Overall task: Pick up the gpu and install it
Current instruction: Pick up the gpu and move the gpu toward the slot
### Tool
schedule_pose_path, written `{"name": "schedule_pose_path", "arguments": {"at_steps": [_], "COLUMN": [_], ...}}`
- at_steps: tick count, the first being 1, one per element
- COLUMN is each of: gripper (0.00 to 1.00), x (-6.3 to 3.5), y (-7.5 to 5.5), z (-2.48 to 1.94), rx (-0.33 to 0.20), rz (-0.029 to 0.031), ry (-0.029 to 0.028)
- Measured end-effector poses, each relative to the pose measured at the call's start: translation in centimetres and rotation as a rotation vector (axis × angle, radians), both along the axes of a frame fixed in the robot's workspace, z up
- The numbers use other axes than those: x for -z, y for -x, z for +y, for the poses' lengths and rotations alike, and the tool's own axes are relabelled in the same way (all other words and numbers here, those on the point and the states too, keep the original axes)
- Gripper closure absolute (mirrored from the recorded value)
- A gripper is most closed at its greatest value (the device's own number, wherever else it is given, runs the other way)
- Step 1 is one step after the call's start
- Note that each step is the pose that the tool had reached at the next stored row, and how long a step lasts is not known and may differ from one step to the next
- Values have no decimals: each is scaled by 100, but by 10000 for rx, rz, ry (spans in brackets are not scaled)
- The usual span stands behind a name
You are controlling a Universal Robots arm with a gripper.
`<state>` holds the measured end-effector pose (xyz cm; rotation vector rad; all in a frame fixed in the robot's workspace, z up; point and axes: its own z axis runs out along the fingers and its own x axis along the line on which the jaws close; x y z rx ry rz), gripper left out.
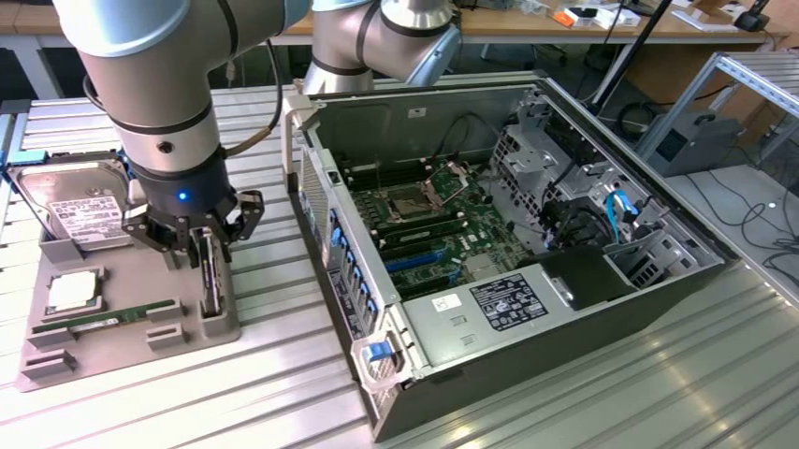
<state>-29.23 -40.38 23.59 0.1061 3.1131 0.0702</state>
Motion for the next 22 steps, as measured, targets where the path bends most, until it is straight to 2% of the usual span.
{"name": "schedule_pose_path", "arguments": {"at_steps": [1,3,19,22], "gripper": [58,72,73,73], "x": [0,-1,-2,-30], "y": [0,0,0,0], "z": [0,0,1,0], "rx": [0,0,0,0], "rz": [1,2,-4,0], "ry": [0,1,-3,0]}}
